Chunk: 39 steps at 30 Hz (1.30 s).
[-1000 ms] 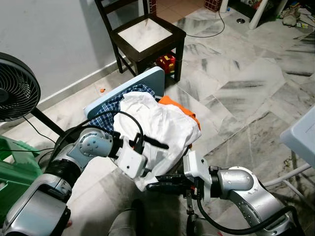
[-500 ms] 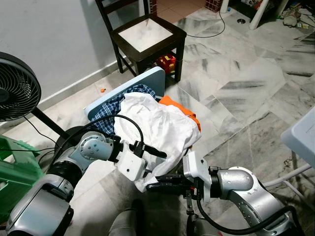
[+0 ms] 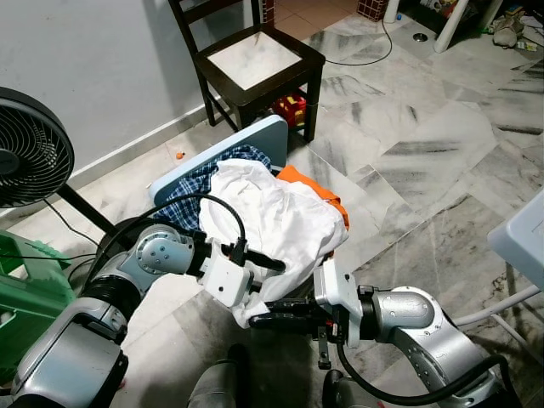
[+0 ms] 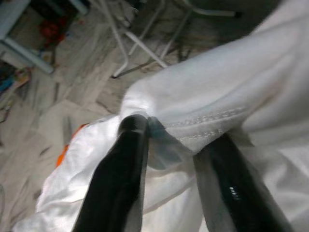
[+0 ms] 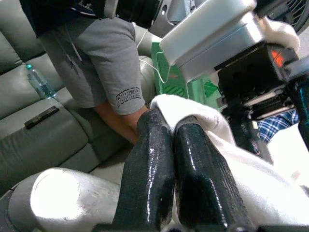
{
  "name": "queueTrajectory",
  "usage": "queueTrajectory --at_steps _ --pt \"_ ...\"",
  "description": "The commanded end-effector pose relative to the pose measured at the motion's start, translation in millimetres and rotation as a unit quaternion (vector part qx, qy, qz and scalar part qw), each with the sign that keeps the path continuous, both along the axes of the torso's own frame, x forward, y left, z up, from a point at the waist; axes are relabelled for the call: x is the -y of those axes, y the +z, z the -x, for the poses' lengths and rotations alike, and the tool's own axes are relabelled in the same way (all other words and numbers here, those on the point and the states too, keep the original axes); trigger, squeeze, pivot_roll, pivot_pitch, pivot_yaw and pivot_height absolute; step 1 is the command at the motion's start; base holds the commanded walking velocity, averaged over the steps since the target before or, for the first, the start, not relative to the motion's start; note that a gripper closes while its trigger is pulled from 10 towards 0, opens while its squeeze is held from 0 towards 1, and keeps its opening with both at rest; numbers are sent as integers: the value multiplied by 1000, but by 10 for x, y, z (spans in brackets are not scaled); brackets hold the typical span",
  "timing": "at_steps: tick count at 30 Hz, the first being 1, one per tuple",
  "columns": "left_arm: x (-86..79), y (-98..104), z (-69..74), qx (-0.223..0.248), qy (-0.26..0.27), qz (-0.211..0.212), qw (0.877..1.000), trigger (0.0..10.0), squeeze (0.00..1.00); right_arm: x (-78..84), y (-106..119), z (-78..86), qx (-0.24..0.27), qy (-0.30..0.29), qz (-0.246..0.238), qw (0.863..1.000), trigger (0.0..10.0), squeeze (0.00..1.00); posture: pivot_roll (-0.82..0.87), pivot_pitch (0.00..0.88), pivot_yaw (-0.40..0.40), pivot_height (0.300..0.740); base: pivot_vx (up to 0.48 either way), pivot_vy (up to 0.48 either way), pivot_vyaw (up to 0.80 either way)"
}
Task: Hang hanger
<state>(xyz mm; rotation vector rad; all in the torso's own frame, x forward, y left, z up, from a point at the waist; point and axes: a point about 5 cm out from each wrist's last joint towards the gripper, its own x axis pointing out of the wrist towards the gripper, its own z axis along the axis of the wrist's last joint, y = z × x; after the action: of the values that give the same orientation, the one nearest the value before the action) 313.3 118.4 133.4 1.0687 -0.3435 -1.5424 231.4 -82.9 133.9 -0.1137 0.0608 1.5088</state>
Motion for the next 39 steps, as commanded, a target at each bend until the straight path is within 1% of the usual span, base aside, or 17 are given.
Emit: queueTrajectory --at_steps 1,3,6,9,10,11,13,23,28,29,33,34,35,36,37,38,39 --pt "-19 -6 -7 0 6 0 1000 0 0 4 -12 12 2 -1 -1 1000 0 0 -45 271 87 740 0 0 0" --pt "-20 -4 -11 0 8 2 1000 0 0 6 -14 8 2 -1 0 1000 0 0 -45 271 87 740 0 0 0" --pt "-41 17 -50 -1 39 28 999 0 0 17 -26 -24 7 -6 3 1000 0 0 -40 270 81 740 0 0 0" --pt "-42 20 -54 -1 41 30 999 0 0 17 -26 -26 7 -6 3 1000 0 0 -40 270 81 740 0 0 0" --pt "-58 43 -83 0 62 49 997 0 0 20 -26 -52 11 -14 3 1000 0 0 -40 270 81 740 0 0 0" --pt "-58 43 -83 0 62 49 997 0 0 20 -26 -52 11 -14 3 1000 0 0 -40 270 81 740 0 0 0" --pt "-82 65 -111 -2 92 81 992 0 0 29 -25 -86 18 -27 1 999 0 0 -35 270 80 740 0 0 0" --pt "-171 62 -141 -7 152 135 979 0 0 45 -39 -150 29 -48 0 998 0 0 -22 273 77 740 0 0 0" --pt "-247 111 -188 8 205 173 963 0 0 62 -26 -280 73 -98 10 993 0 0 -17 275 82 740 0 0 0" --pt "-247 111 -188 8 205 173 963 0 0 62 -26 -280 73 -98 10 993 0 0 -17 275 82 740 0 0 0" --pt "-317 81 -217 3 282 220 934 0 0 54 40 -412 122 -166 -4 978 0 0 -12 279 89 740 0 0 0" --pt "-322 46 -212 -7 307 240 921 0 0 59 58 -478 149 -204 -1 968 0 0 -12 279 89 740 0 0 0" --pt "-325 30 -212 -9 319 245 916 0 0 67 65 -511 154 -223 -1 963 2471 0 -12 279 89 740 0 0 0" --pt "-328 -7 -202 -18 333 257 907 0 0 71 78 -544 155 -245 -10 957 8941 0 -8 279 90 740 0 0 0" --pt "-327 -22 -197 -22 337 260 905 0 0 72 84 -553 153 -251 -14 956 10000 0 -8 279 90 740 0 0 0" --pt "-327 -22 -197 -22 337 260 905 0 0 72 84 -553 153 -251 -14 956 10000 0 -8 279 90 740 0 0 0" --pt "-323 -83 -187 -27 360 264 894 0 0 94 108 -574 144 -269 -30 952 10000 1000 -7 276 90 740 0 0 0"
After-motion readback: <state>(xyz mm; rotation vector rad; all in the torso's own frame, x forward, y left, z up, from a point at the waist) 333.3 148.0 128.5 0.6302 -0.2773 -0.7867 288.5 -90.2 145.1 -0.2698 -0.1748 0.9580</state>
